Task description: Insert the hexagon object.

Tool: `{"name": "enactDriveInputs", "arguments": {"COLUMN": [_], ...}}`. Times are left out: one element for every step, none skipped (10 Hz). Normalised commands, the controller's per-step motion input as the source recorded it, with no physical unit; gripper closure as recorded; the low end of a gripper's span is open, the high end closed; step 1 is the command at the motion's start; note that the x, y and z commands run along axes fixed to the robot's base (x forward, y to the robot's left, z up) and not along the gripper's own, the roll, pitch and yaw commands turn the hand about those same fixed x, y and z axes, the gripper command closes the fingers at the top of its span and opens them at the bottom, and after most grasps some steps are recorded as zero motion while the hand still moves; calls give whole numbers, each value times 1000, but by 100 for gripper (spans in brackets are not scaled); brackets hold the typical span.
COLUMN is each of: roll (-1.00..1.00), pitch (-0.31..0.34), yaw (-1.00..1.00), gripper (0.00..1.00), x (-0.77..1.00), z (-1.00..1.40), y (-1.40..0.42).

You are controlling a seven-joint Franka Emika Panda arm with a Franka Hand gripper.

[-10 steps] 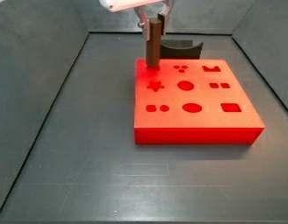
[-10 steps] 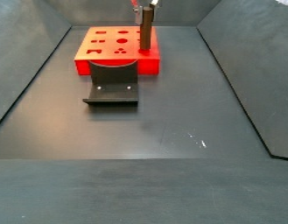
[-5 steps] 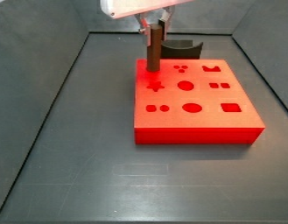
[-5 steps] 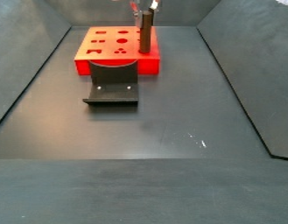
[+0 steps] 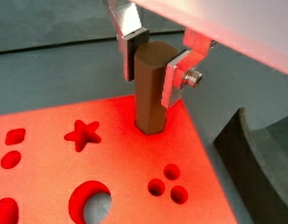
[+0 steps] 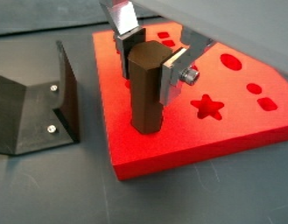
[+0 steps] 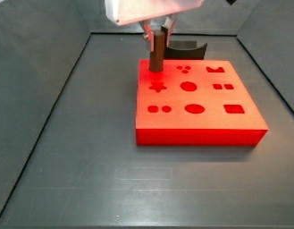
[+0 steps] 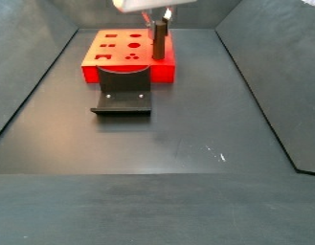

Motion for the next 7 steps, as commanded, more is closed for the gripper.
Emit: {"name": "enactDriveInputs", "arguments": {"roll": [-4,-11,0,0,0,0,0], "pitch": [-27,-79,-51,0,7,19,0], "yaw": [-163,-189,-160,-200,-234,-220,0], "gripper": [100,100,100,100,100,100,100], "x": [-309,-197,-49,0,0,0,0], "z": [-869,-911,-820,-683,-514,-460,0], "y": [-17,-26,0,0,0,0,0]}}
